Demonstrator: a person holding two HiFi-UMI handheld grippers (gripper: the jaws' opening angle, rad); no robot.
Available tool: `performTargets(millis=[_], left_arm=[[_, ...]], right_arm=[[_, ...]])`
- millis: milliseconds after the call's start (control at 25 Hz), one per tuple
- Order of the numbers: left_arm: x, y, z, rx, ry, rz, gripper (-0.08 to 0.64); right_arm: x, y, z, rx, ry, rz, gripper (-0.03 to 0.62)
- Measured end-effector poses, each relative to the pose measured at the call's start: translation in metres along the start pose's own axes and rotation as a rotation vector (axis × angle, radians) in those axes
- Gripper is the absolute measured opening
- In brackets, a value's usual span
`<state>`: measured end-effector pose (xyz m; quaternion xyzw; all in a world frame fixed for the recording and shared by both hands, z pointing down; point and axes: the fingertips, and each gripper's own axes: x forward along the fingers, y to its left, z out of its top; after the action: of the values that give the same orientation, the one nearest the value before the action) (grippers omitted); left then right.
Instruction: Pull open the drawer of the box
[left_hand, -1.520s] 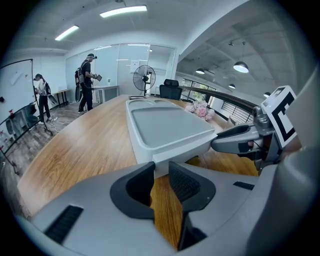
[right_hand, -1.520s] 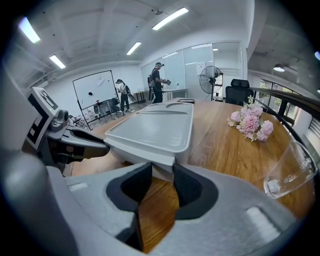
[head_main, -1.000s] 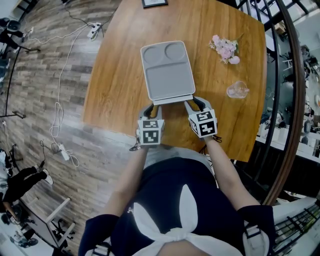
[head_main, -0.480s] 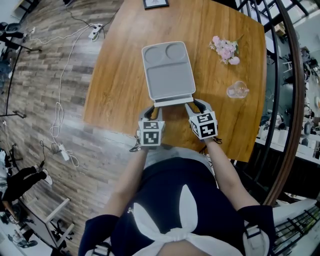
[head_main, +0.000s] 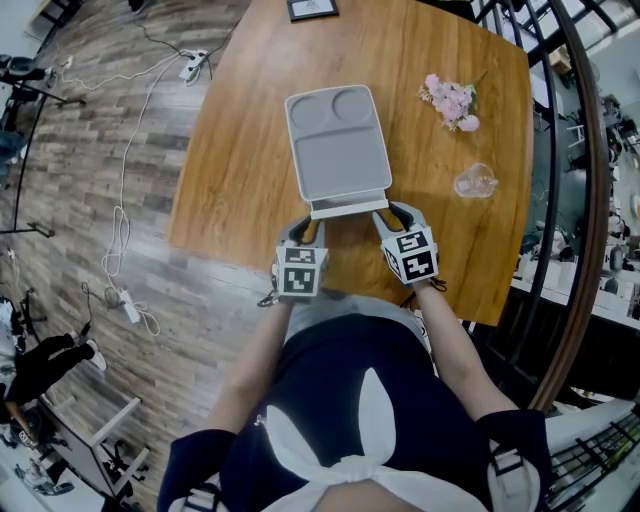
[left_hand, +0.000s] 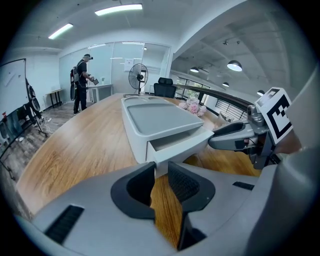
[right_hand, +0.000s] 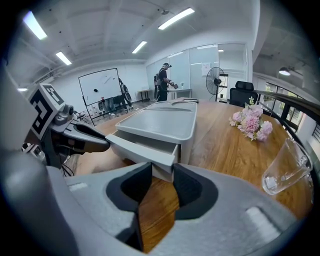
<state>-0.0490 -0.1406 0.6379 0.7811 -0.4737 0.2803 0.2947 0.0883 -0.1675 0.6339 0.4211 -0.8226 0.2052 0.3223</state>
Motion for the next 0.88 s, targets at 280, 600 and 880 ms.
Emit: performTargets(millis=[280, 600, 880], left_arm=[[-0.018, 0.008, -0.011, 0.101, 0.077, -0.026, 0.173], [-0.033, 0.008, 0.013, 0.295, 0.051, -0.038, 0.199], [-0.031, -0.019, 0.033, 0.435, 0.050, -0.111, 0.204]], right_arm=[[-0.015, 0.001, 0.003, -0.114, 0.022, -0.013, 0.151], [-0.040, 0.003, 0.040, -0.322, -0.072, 0.023, 0.190], [-0.039, 0.029, 0.047, -0.576, -0.038, 0.112, 0.190]])
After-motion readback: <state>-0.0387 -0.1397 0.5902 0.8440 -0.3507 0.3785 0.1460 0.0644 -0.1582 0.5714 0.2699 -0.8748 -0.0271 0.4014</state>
